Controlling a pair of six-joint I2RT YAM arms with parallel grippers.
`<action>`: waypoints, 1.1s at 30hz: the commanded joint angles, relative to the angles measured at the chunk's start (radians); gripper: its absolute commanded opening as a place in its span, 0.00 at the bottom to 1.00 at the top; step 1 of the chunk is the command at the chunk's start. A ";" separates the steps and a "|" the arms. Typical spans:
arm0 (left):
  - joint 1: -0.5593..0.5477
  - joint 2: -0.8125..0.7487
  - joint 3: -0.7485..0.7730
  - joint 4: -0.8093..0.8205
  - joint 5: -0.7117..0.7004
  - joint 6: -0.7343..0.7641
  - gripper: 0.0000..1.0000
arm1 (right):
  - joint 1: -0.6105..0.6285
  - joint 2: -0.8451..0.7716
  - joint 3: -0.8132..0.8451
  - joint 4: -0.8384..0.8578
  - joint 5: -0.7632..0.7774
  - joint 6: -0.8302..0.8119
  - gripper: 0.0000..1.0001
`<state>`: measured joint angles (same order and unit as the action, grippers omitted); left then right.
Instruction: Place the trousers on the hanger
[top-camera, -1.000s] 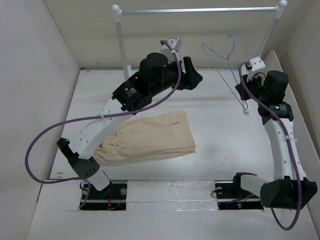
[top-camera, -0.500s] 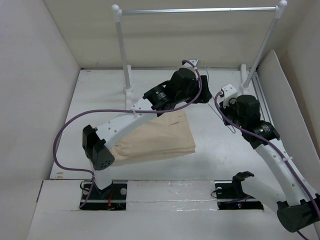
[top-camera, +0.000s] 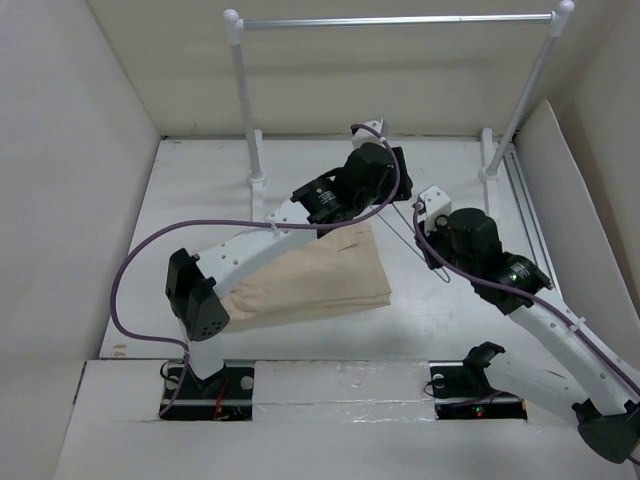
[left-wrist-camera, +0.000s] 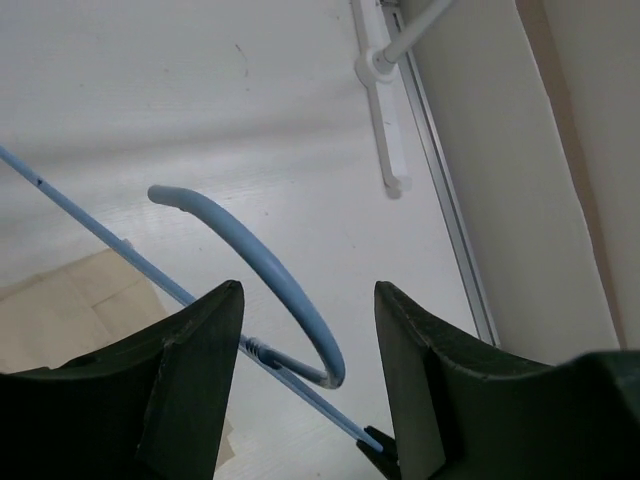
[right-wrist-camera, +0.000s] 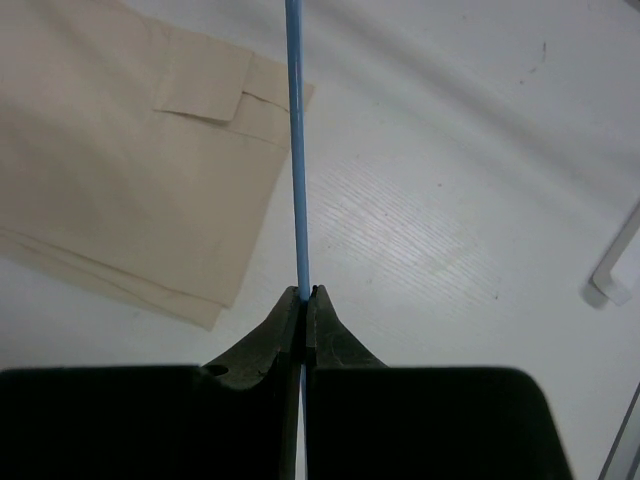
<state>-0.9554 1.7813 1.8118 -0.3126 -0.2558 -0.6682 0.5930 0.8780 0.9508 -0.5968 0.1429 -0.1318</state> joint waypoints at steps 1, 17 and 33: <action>-0.006 -0.022 0.001 0.044 -0.088 -0.004 0.50 | 0.030 -0.024 0.002 0.014 0.063 0.058 0.00; -0.006 -0.028 -0.034 0.012 -0.045 -0.014 0.00 | 0.123 -0.039 0.036 -0.057 0.196 0.112 0.38; -0.025 -0.235 -0.600 0.369 -0.036 -0.255 0.00 | -0.229 -0.037 -0.058 0.035 -0.417 -0.023 0.72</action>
<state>-0.9646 1.5707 1.2602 -0.0799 -0.2935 -0.8471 0.3992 0.8371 0.9203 -0.6533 -0.0937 -0.1234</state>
